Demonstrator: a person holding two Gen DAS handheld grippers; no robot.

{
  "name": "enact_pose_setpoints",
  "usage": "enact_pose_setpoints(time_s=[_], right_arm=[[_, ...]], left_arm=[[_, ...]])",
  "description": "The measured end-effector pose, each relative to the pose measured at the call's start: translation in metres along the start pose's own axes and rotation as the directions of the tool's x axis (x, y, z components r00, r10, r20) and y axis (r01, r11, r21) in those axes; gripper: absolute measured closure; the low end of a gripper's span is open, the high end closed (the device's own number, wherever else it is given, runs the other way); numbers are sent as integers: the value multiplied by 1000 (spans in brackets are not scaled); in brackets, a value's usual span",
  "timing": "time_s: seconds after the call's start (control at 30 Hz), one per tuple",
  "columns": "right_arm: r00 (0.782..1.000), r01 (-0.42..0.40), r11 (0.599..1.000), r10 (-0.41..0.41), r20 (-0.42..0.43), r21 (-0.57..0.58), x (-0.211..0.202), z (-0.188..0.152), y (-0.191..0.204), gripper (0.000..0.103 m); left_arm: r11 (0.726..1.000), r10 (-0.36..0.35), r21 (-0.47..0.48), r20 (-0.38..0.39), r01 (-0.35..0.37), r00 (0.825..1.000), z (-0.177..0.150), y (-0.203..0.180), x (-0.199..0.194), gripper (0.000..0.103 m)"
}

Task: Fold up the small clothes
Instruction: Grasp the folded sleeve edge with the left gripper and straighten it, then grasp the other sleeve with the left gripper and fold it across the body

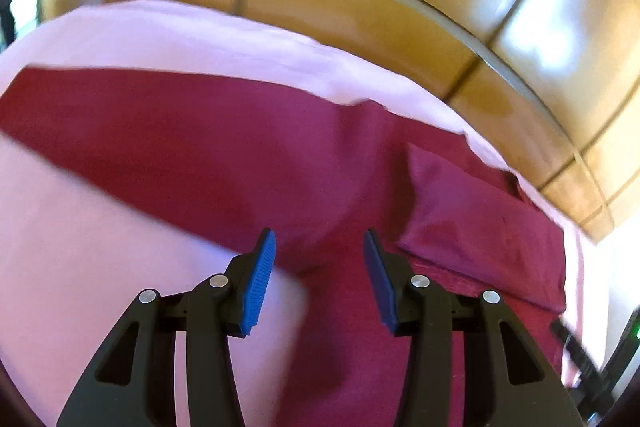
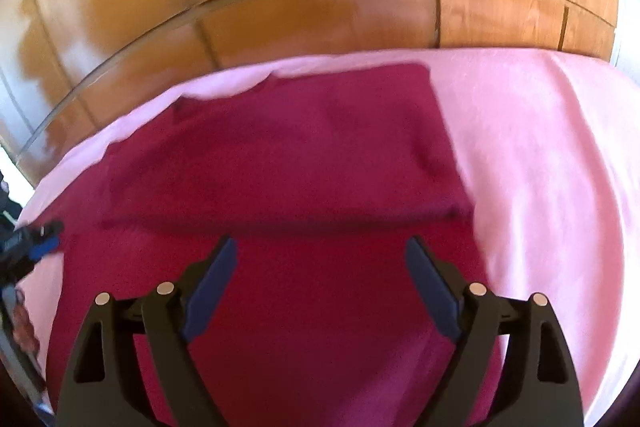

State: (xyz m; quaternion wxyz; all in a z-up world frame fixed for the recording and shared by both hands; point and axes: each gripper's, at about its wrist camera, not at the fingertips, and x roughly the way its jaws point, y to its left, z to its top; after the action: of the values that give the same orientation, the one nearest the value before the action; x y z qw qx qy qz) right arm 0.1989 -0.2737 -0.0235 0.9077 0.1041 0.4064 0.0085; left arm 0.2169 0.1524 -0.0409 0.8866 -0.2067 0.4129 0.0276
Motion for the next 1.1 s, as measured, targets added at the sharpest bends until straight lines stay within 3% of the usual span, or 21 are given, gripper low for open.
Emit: enact_pose_setpoints(time_s=[0.17,0.3,0.53,0.57,0.63,0.7,0.77,0.87,0.93,1.0,1.1], right_arm=[[999,28,998,-29,-20,-58,6,-24,18,14],[999,50,995,-51,-5,-81,6,-34,22,12],[998,62,994,-62,-2,-92,11,-35,24,10],[998,63,994,-64,-2,-93,12,-35,24,9],[998,67,993,-68,-2,-96,12,-35,25,9],[998,66,993,-67,-2,-95,12,-35,25,9],[998,66,993,-66,-4,-94,13,-35,25,8],[998,67,993,-68,-6,-96,13,-34,25,7],[998,68,993,-69,-8,-97,14,-33,26,7],[998,68,993,-69,-8,-97,14,-33,26,7],[998,67,993,-68,-7,-95,14,-33,26,7]], left_arm=[[985,49,-165,17,-46,999,12,68,-15,58],[941,106,-327,38,-88,994,26,129,-26,58],[804,186,-581,49,-124,981,51,231,-34,58],[799,182,-590,51,-118,982,55,236,-33,60],[795,184,-594,44,-122,982,64,248,-28,82],[802,185,-584,44,-125,982,72,249,-23,93],[821,197,-553,48,-138,979,80,245,-24,95],[892,219,-427,128,-146,967,91,210,-41,95],[944,186,-307,190,-121,964,95,168,-53,95],[977,136,-195,234,-91,963,91,125,-60,95],[998,42,-64,249,-27,968,81,66,-60,95]])
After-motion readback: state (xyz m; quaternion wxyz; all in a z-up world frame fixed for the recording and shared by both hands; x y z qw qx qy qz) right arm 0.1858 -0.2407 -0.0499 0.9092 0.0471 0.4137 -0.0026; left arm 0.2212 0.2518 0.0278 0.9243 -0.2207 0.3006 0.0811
